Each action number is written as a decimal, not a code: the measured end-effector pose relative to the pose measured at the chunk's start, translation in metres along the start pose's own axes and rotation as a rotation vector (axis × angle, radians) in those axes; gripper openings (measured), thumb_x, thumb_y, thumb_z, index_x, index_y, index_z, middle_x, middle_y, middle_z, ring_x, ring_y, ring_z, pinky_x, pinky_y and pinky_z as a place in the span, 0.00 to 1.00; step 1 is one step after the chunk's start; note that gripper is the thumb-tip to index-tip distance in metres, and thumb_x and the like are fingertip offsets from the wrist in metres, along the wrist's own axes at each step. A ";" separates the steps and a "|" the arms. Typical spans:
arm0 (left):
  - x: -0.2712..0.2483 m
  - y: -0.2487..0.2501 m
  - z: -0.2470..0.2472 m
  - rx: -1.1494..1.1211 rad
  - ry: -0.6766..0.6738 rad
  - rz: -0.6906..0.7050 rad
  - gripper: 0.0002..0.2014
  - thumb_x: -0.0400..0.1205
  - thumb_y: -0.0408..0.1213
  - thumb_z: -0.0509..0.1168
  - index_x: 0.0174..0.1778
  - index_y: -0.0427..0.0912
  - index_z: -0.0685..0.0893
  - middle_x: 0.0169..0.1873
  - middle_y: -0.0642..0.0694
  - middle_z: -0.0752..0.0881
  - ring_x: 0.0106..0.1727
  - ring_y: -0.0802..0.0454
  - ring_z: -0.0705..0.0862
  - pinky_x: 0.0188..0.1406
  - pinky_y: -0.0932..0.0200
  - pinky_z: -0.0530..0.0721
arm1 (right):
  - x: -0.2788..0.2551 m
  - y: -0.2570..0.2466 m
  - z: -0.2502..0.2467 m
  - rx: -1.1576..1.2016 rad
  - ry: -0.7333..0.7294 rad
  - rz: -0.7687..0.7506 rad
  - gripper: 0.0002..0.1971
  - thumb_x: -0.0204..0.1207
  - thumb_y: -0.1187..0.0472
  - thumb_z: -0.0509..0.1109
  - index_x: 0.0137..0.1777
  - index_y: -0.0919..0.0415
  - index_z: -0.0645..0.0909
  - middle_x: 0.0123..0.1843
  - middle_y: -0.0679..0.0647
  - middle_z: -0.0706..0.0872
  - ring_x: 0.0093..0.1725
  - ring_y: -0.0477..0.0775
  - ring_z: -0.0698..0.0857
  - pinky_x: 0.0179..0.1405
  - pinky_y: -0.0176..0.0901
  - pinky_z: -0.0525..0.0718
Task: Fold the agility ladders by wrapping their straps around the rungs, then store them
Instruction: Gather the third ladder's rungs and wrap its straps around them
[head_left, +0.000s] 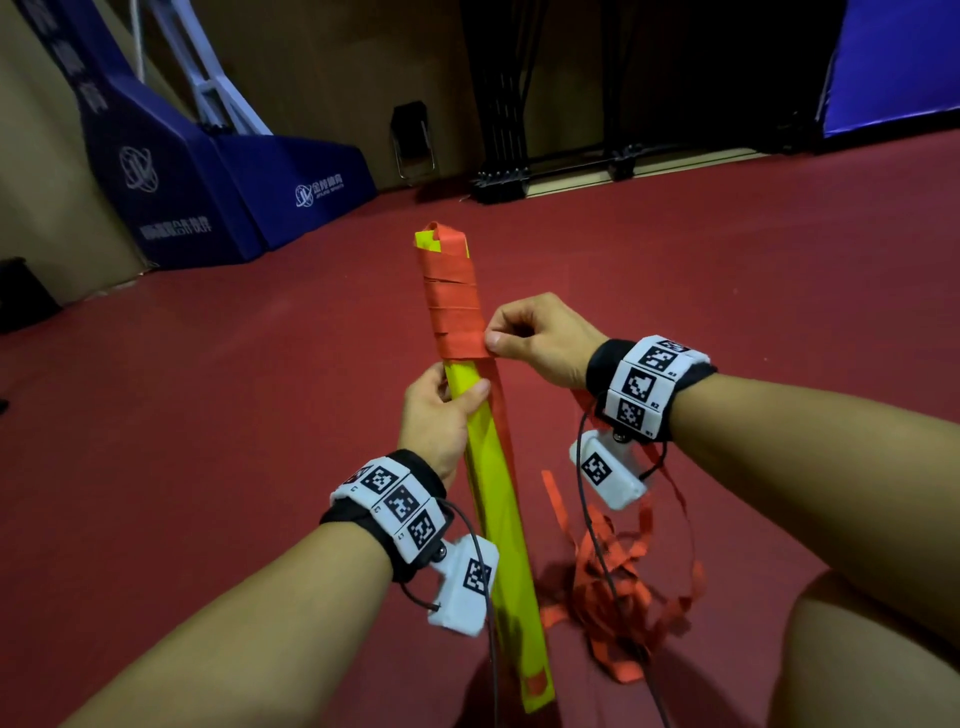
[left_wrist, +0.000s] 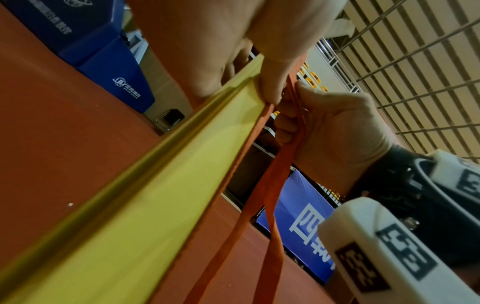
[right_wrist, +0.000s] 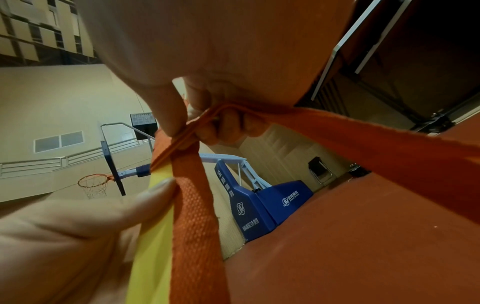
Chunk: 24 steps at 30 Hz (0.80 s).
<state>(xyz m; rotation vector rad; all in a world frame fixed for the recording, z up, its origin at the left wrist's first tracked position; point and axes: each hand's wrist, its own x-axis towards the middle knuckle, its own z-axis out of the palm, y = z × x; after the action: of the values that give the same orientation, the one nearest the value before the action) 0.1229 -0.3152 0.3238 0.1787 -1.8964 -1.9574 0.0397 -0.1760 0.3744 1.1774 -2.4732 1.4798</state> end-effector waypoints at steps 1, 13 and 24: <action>0.000 0.000 -0.001 0.007 0.009 0.001 0.11 0.80 0.21 0.70 0.48 0.42 0.85 0.35 0.44 0.86 0.40 0.44 0.82 0.50 0.42 0.84 | 0.000 0.000 0.000 -0.023 0.005 0.002 0.12 0.81 0.60 0.72 0.35 0.50 0.81 0.31 0.45 0.79 0.32 0.45 0.73 0.38 0.43 0.74; -0.002 0.012 -0.001 -0.133 0.043 -0.050 0.15 0.83 0.18 0.64 0.61 0.37 0.79 0.40 0.41 0.87 0.33 0.53 0.85 0.37 0.59 0.86 | -0.003 -0.001 0.006 -0.132 0.090 -0.007 0.16 0.81 0.50 0.72 0.32 0.52 0.78 0.27 0.45 0.77 0.27 0.44 0.73 0.30 0.41 0.70; -0.007 0.015 -0.002 -0.122 0.016 -0.045 0.15 0.77 0.27 0.70 0.59 0.38 0.77 0.35 0.46 0.87 0.31 0.53 0.86 0.33 0.57 0.84 | -0.005 -0.009 0.016 -0.173 0.069 0.027 0.21 0.83 0.52 0.66 0.28 0.57 0.78 0.25 0.49 0.83 0.24 0.42 0.77 0.32 0.42 0.72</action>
<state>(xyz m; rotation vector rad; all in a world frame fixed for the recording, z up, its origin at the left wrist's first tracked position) 0.1334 -0.3142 0.3368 0.2020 -1.7712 -2.0879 0.0539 -0.1878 0.3704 1.0499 -2.5202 1.2587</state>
